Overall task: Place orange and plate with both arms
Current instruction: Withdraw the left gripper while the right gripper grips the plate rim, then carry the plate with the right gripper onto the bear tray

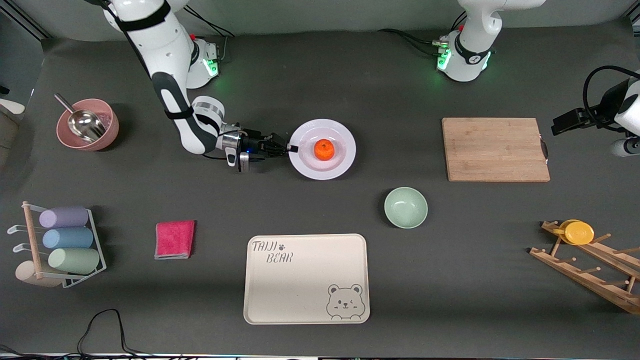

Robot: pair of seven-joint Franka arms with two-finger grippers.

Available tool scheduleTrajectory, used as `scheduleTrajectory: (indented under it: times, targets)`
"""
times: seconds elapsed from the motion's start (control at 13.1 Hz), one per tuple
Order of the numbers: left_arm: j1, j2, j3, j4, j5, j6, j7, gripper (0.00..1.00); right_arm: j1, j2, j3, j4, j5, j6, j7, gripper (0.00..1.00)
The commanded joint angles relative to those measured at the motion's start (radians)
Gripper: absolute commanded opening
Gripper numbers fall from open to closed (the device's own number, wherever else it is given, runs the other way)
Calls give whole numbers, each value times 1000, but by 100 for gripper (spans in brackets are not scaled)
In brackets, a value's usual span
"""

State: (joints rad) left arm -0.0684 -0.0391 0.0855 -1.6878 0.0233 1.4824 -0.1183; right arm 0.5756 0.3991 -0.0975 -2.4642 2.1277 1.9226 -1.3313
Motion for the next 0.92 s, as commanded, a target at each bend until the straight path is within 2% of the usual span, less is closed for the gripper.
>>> scheduleTrajectory:
  times: [0.0, 0.15, 0.31, 0.54, 0.84]
  targets:
    - [-28, -2, 10, 19, 12, -28, -20, 100, -23, -144, 1, -25, -81, 38, 149, 0]
    - [-30, -2, 10, 19, 14, -28, -20, 100, -69, -224, 2, -19, -213, 91, 281, 0]
    - [-30, -2, 10, 19, 12, -28, -21, 100, -115, -215, 2, 29, -273, 92, 314, 0]
    - [-31, -4, 10, 19, 14, -28, -21, 100, -151, -97, -5, 192, -290, 92, 331, 0]
    - [-30, -2, 8, 19, 14, -28, -9, 100, -193, 111, -8, 489, -293, 82, 426, 0]
